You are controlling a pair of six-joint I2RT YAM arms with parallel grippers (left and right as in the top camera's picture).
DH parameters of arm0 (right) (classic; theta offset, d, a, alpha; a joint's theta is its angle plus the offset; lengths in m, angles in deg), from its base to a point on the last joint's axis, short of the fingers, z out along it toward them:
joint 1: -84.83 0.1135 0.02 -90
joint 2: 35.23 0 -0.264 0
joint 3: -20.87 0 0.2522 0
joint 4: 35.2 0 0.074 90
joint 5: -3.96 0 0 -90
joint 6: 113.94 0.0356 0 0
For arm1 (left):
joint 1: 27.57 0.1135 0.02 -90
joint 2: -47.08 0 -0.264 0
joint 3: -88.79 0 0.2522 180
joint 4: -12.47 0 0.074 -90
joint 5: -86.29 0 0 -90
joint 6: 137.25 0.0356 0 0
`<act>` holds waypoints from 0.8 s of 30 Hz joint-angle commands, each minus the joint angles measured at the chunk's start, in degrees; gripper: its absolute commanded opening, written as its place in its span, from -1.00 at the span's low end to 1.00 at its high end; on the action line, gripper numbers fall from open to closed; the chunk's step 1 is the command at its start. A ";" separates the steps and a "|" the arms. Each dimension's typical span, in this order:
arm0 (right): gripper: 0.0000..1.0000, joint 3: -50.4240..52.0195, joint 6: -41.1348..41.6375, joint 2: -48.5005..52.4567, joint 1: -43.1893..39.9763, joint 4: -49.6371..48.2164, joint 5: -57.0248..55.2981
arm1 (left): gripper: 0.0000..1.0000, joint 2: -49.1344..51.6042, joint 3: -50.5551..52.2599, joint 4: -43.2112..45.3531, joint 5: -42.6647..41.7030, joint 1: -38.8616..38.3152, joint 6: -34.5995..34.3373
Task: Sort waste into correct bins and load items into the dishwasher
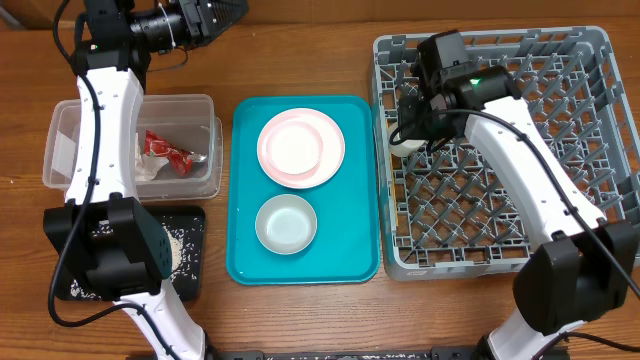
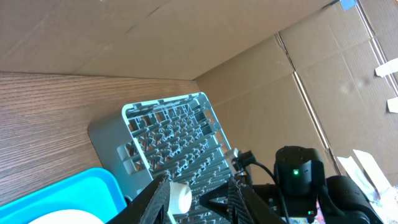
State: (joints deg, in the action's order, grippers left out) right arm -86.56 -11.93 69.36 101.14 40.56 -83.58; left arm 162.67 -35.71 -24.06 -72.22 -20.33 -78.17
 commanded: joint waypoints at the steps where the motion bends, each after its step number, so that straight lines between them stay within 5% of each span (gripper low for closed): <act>1: -0.92 -0.09 0.20 0.24 0.13 -0.37 0.22 | -0.33 0.68 -1.18 -0.02 -0.52 0.20 0.92; 24: -0.85 -0.02 0.17 6.01 0.07 -3.72 -3.23 | -0.35 0.68 -1.16 -3.08 -0.09 0.20 1.18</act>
State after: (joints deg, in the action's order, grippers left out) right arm -86.52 -11.95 73.60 101.14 37.10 -86.02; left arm 162.67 -35.71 -26.53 -72.22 -20.33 -78.14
